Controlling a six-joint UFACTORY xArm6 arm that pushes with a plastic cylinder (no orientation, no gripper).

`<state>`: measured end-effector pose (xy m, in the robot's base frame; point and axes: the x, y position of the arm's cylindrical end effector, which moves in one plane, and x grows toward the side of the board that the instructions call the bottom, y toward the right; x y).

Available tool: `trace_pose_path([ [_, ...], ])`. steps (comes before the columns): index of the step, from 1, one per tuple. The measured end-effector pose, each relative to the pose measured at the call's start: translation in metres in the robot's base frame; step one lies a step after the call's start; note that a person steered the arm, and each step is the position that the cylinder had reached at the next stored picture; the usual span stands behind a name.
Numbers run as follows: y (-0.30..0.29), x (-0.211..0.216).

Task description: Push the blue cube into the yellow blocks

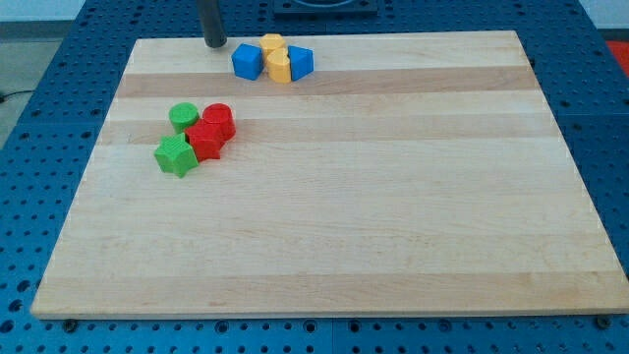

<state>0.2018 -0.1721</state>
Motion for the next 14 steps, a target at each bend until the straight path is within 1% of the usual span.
trace_pose_path([
  [6, -0.002, 0.003],
  [7, -0.002, 0.010],
  [8, 0.012, 0.042],
  [9, 0.042, 0.049],
  [10, 0.041, 0.049],
  [11, 0.008, 0.056],
  [12, 0.006, 0.096],
  [14, -0.064, 0.122],
])
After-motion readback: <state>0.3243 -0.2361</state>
